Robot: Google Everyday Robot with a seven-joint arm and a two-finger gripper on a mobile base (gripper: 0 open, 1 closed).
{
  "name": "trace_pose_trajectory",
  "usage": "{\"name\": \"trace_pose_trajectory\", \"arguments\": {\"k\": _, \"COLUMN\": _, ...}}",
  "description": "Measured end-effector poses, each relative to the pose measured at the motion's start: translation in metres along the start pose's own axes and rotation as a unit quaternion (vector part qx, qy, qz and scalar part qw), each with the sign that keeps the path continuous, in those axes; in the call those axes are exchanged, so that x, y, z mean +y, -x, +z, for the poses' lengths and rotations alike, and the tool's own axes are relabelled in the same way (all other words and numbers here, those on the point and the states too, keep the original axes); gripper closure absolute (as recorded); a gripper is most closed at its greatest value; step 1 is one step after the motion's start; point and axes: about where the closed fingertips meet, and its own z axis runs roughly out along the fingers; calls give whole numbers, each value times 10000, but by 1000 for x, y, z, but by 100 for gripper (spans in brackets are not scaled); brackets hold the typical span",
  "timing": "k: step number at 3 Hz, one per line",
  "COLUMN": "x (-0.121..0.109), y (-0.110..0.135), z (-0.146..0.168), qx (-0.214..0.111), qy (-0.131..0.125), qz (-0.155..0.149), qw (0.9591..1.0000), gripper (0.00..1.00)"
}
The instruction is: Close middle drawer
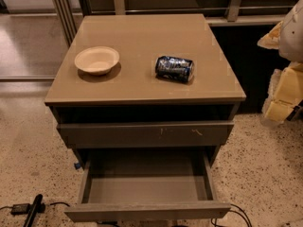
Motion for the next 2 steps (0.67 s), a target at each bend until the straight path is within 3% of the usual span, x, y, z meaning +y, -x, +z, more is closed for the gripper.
{"name": "trace_pose_trajectory", "arguments": {"k": 1, "x": 0, "y": 0, "z": 0, "qx": 0, "qy": 0, "qz": 0, "qw": 10000, "gripper": 0}}
{"name": "trace_pose_trajectory", "arguments": {"k": 2, "x": 13, "y": -3, "z": 9, "qx": -201, "qy": 23, "qz": 32, "qw": 9998, "gripper": 0}}
